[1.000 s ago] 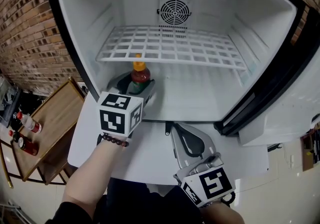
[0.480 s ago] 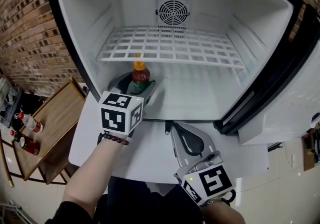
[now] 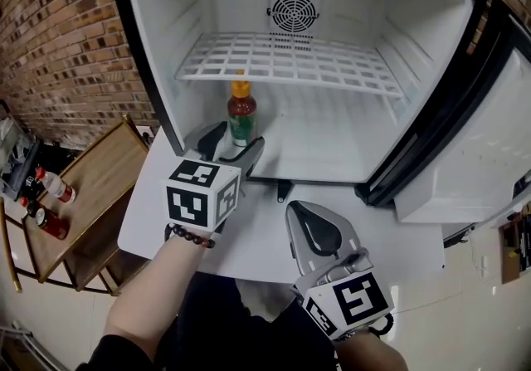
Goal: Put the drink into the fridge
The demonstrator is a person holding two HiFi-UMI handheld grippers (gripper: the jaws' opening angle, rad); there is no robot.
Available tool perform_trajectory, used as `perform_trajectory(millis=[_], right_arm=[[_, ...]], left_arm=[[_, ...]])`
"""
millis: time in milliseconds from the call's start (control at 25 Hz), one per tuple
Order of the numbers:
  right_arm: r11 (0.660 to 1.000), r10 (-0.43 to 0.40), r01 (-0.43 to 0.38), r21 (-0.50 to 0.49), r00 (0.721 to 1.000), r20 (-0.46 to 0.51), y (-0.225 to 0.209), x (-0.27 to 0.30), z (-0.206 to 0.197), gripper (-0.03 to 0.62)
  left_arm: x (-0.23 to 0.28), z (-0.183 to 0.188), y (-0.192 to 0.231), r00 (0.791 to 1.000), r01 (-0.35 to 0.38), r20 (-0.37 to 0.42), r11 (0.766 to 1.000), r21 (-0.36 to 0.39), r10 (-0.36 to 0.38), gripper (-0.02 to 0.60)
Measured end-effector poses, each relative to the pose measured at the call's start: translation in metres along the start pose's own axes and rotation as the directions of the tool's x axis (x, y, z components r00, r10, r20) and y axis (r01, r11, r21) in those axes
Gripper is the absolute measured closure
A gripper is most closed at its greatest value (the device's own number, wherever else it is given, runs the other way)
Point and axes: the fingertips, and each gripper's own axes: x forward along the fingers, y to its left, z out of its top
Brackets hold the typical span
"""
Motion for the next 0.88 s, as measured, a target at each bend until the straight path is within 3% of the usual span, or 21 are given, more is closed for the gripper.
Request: perform_trajectory(millis=[480, 880], right_arm=[[0.996, 0.082, -0.082, -0.023, 0.997, 0.005, 0.085, -0.043, 0.003, 0.594], [0.972, 0.233, -0.231, -0.036, 0.971, 0.057, 0.189, -0.051, 0.020, 0.594]], left_arm=[[-0.113, -0.017, -0.030, 0.999, -0.002, 0.037, 1.000, -0.005, 0.002, 0.321], [-0.236, -0.040, 0.001, 0.988, -0.148, 0.051, 0.989, -0.002, 0.148, 0.376]])
